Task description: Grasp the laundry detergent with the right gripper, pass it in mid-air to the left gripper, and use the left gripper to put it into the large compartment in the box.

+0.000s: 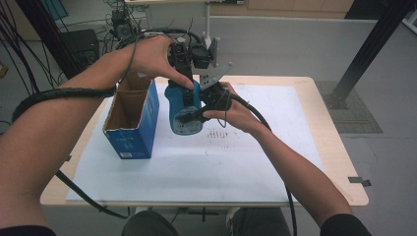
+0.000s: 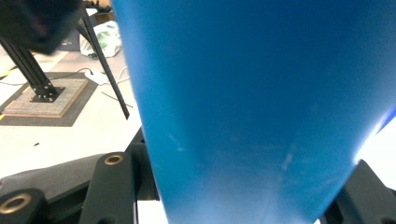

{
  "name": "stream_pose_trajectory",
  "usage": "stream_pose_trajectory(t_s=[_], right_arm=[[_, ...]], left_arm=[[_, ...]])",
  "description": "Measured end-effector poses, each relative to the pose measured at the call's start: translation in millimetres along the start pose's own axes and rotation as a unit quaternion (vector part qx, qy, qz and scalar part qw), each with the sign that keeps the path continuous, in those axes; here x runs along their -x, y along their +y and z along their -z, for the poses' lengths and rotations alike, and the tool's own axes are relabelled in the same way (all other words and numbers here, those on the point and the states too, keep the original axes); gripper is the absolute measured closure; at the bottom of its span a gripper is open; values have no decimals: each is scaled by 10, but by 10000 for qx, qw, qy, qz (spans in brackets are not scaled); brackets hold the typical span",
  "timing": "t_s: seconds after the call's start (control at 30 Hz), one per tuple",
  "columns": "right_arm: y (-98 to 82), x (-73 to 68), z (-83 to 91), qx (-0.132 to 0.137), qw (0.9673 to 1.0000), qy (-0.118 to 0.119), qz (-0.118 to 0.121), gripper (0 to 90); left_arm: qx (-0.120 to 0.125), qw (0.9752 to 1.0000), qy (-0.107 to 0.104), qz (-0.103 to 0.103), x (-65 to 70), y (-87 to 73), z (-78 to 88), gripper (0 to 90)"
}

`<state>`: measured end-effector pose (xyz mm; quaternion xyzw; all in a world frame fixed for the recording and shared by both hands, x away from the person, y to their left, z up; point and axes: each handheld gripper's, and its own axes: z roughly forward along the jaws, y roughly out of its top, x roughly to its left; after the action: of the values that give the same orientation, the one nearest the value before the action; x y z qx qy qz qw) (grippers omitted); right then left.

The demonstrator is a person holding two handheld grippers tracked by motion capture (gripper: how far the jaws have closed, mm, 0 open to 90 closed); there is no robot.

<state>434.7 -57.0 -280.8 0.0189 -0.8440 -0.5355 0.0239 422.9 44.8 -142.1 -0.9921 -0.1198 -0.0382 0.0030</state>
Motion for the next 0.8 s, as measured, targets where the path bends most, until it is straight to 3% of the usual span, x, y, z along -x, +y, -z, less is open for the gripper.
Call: stream_pose_trajectory(t_s=[0.53,0.8], right_arm=[[7,-12,-17,30,10000,46,68,437],[7,-4,-19,38,9999,13,113,437]], left_arm=[[-76,10000,-6,-35,9,-7,-52,223],[-41,9999,-132,-55,8,-20,-50,340]])
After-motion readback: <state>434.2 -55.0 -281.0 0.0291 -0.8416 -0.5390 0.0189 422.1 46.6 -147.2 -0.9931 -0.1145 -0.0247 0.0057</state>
